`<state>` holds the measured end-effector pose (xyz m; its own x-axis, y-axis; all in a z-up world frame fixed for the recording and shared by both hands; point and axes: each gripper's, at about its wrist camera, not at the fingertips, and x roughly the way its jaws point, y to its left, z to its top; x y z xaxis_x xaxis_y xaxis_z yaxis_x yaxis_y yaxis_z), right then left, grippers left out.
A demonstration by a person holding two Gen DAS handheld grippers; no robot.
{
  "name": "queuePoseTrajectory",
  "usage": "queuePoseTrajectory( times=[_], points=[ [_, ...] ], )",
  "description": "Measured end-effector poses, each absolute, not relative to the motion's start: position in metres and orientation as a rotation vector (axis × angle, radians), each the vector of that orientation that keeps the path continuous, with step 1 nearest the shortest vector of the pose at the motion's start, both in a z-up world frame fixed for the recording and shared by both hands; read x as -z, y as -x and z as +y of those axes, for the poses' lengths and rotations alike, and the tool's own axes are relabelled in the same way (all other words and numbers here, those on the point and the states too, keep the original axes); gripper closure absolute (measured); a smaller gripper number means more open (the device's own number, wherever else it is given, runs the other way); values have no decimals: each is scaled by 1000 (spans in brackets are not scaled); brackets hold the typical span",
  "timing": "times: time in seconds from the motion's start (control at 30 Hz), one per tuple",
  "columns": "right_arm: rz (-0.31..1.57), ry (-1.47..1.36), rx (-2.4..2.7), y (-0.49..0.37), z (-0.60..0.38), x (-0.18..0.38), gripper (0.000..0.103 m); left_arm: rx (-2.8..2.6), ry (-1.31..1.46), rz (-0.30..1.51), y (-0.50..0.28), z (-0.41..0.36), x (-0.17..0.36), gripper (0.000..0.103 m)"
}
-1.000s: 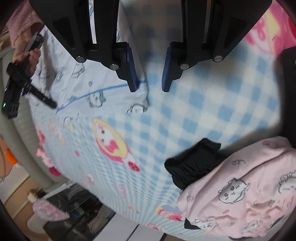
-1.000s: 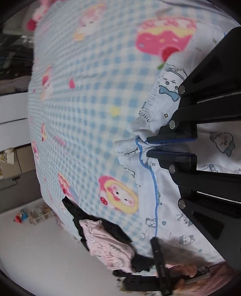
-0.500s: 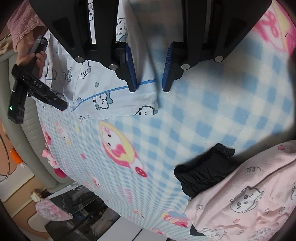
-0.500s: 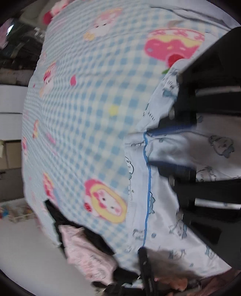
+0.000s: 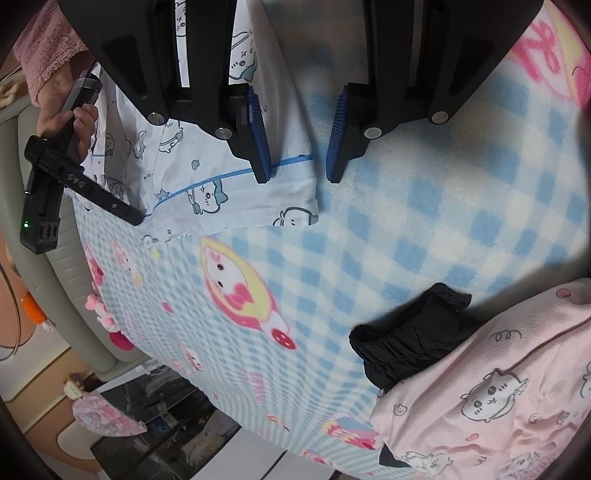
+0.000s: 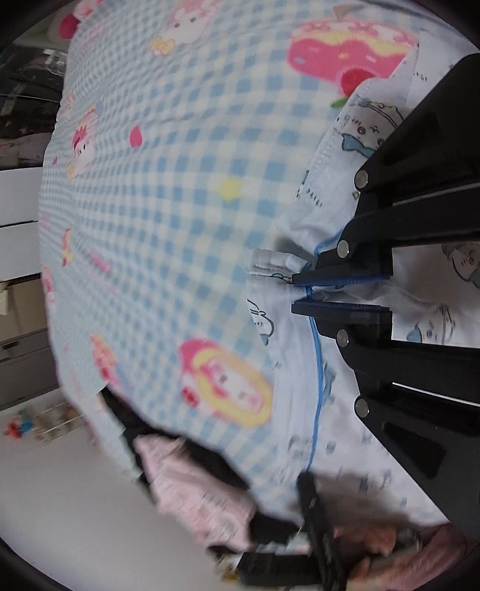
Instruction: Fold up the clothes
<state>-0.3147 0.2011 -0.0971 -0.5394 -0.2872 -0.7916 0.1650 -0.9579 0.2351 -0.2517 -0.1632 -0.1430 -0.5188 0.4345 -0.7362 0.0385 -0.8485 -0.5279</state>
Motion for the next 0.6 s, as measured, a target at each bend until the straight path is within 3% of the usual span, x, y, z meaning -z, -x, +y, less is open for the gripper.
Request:
queuePoseTrajectory(
  times=[0.3,0.43,0.47,0.5,0.53,0.6],
  points=[
    [-381,-1340,2508,314,227,99,98,-2416,1355,-796,251,-170,144,68],
    [-191,-1288,2553,303,213,85,97,-2415,1334,-792,252,-167,144,67],
    [-148,-1302,2562,302,210,85,97,-2417,1326,-785,252,-165,144,71],
    [-107,-1316,2569,302,207,86,97,-2423,1324,-767,252,-161,143,88],
    [-91,-1334,2571,303,205,88,96,-2428,1335,-737,253,-157,142,96],
    [-72,-1354,2570,304,202,92,96,-2468,1326,-679,250,-151,133,98]
  ],
)
